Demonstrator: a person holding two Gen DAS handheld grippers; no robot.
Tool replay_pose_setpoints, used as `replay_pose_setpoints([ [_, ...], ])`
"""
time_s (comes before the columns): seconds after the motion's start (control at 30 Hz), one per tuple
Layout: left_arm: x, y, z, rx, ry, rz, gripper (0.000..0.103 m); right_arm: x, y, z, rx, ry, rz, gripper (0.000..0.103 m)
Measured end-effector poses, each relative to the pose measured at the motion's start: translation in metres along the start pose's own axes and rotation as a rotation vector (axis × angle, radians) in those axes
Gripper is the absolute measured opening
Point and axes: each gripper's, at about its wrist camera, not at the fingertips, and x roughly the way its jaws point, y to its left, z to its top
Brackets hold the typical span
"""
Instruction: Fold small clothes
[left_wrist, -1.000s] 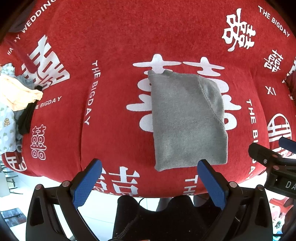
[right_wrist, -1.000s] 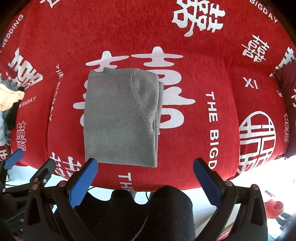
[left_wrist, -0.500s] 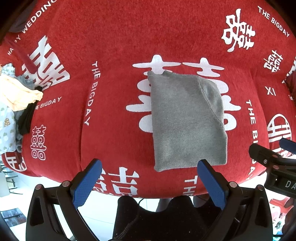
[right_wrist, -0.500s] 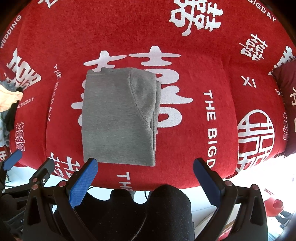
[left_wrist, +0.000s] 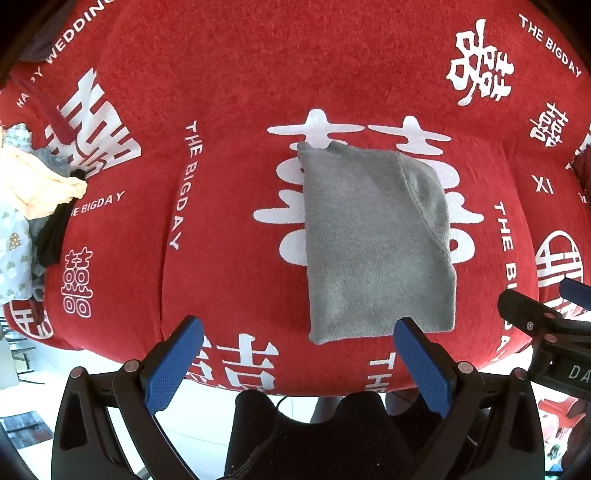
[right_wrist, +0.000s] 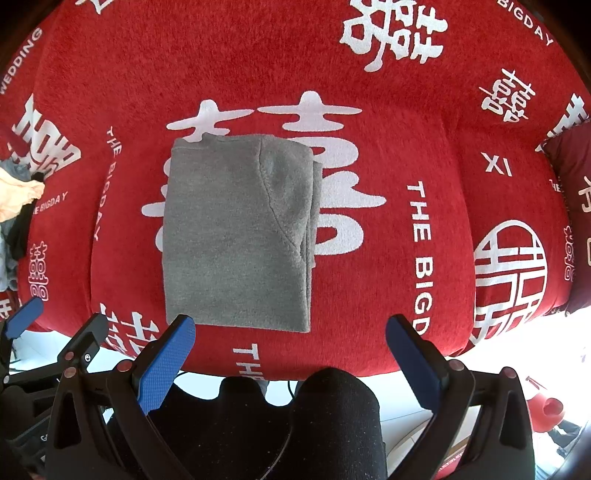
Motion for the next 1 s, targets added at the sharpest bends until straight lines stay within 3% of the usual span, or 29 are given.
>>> replay_pose_setpoints([
  [1.0, 0.0033, -0.0055, -0.0012, 0.010, 0.007, -0.011, 0.103, 0.0033, -0.0022, 0.0065, -0.031, 0.002, -0.012, 0.103],
])
